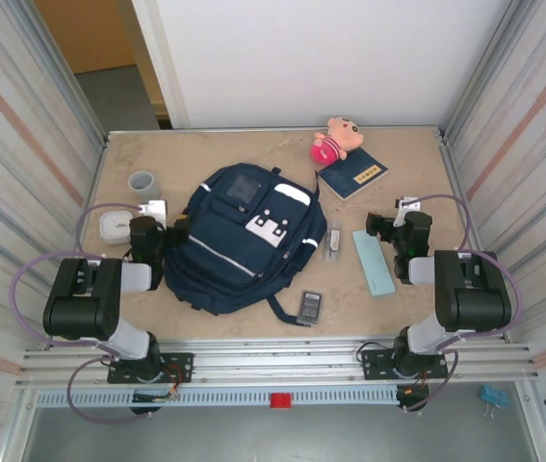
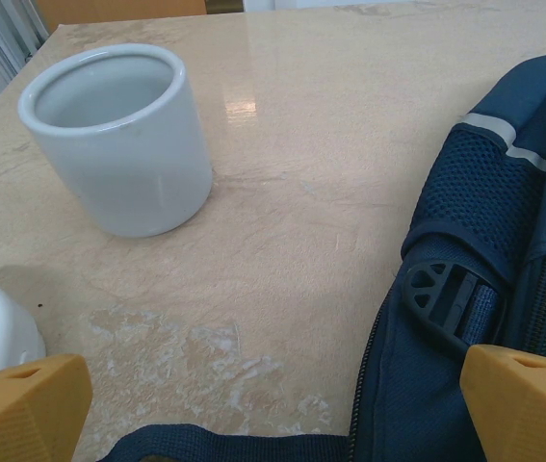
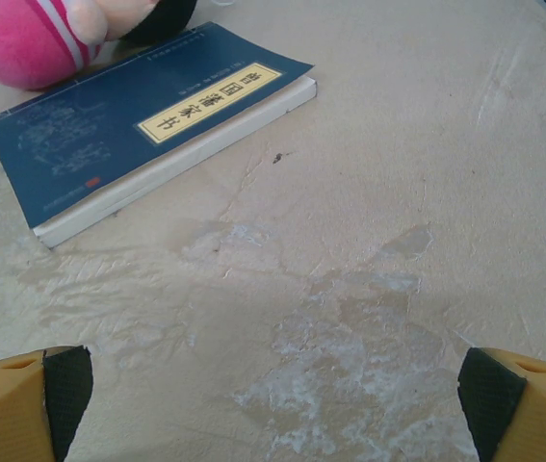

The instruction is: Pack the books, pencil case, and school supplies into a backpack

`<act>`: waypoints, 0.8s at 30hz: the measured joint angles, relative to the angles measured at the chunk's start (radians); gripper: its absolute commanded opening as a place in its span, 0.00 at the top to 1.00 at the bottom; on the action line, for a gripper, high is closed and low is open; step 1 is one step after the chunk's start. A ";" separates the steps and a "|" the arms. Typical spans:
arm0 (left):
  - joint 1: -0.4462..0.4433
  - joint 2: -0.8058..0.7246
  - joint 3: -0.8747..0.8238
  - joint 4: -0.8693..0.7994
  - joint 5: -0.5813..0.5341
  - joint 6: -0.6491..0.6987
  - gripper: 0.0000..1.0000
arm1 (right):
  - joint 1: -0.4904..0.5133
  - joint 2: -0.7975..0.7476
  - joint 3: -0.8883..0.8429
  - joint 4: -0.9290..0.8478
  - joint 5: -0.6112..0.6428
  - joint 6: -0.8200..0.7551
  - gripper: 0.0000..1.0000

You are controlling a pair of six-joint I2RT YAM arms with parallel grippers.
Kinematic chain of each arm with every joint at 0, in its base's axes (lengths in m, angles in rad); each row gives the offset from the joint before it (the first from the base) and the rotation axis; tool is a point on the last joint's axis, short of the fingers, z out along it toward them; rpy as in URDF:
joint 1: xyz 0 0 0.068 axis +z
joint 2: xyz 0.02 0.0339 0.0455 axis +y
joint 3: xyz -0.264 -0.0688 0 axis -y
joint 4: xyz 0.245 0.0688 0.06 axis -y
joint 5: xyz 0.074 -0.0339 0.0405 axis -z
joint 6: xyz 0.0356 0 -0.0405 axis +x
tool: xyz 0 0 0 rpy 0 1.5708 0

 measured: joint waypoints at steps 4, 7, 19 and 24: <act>0.000 0.000 0.000 0.000 0.000 -0.002 0.14 | -0.002 0.000 0.000 0.000 -0.001 0.000 0.01; -0.011 -0.046 0.031 -0.117 -0.003 0.001 0.15 | -0.009 -0.003 0.008 -0.023 -0.006 0.000 0.01; -0.050 -0.363 0.668 -1.041 0.131 -0.220 0.24 | 0.077 -0.217 0.733 -0.985 0.041 0.180 0.01; -0.034 -0.294 0.730 -1.265 0.266 -0.332 0.27 | 0.294 -0.253 0.871 -1.298 0.025 0.318 0.00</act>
